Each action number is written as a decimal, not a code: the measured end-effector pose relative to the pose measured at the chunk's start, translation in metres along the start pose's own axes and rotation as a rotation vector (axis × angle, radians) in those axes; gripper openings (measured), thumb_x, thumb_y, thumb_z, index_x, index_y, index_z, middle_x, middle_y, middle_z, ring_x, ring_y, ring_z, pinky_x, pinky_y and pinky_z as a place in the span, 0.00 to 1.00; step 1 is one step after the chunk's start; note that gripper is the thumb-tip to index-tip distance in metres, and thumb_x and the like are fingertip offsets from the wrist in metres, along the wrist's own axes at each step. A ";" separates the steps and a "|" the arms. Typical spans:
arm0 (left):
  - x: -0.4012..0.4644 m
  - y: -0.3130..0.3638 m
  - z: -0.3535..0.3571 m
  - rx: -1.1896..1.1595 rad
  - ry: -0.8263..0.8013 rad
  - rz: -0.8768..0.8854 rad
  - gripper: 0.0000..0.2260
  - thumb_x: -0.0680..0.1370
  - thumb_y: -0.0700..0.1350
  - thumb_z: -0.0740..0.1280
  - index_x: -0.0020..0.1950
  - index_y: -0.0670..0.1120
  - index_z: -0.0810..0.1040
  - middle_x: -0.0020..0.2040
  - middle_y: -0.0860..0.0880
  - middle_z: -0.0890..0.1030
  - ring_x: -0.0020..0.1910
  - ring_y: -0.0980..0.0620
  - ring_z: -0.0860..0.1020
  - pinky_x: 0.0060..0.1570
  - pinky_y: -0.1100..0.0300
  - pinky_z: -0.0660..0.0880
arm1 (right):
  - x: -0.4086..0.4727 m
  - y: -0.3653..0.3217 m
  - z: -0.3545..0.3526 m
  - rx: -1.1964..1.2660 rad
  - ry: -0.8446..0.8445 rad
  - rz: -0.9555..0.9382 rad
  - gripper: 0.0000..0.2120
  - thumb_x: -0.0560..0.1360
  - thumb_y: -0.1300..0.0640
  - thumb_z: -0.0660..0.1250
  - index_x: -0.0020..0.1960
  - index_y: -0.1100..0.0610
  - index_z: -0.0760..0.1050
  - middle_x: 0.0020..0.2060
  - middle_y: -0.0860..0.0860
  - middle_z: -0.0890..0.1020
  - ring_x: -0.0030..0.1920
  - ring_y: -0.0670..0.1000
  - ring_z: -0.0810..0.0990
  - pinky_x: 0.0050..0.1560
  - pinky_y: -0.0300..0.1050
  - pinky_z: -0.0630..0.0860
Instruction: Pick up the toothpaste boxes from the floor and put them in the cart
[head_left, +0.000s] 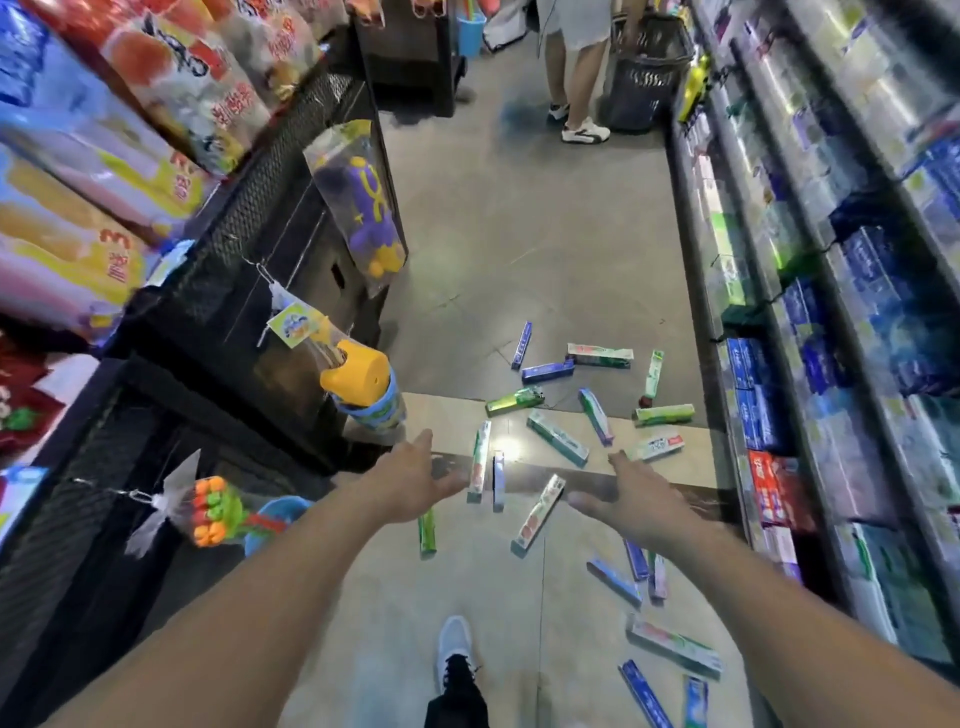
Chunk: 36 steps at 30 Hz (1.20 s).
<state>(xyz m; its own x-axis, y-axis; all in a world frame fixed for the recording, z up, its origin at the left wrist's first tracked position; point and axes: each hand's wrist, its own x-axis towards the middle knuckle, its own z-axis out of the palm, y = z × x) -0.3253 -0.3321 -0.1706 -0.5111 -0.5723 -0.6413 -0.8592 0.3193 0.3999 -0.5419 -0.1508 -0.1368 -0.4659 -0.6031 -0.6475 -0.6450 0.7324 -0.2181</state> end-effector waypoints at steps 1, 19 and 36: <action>0.019 -0.005 0.004 -0.008 -0.006 -0.014 0.47 0.72 0.70 0.63 0.80 0.45 0.47 0.77 0.40 0.60 0.74 0.39 0.61 0.70 0.45 0.65 | 0.021 0.001 0.006 0.029 -0.004 0.022 0.41 0.71 0.29 0.63 0.71 0.58 0.66 0.69 0.56 0.70 0.67 0.58 0.70 0.63 0.55 0.71; 0.364 -0.214 0.311 0.118 -0.053 -0.319 0.44 0.77 0.62 0.64 0.80 0.51 0.37 0.72 0.37 0.63 0.68 0.35 0.68 0.65 0.47 0.68 | 0.425 0.111 0.349 0.288 -0.100 0.180 0.53 0.68 0.38 0.74 0.78 0.59 0.47 0.70 0.61 0.68 0.66 0.61 0.72 0.61 0.51 0.72; 0.503 -0.297 0.417 0.263 0.069 -0.402 0.45 0.78 0.43 0.66 0.78 0.49 0.31 0.59 0.37 0.67 0.49 0.37 0.79 0.42 0.50 0.72 | 0.554 0.134 0.490 0.410 0.054 0.412 0.52 0.77 0.55 0.69 0.76 0.47 0.27 0.68 0.63 0.62 0.57 0.64 0.75 0.56 0.56 0.75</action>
<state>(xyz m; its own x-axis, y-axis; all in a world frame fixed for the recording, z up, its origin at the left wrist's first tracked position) -0.3372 -0.3996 -0.8848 -0.1423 -0.7352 -0.6627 -0.9698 0.2374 -0.0552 -0.5900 -0.2321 -0.8826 -0.6655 -0.2502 -0.7032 -0.1223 0.9660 -0.2279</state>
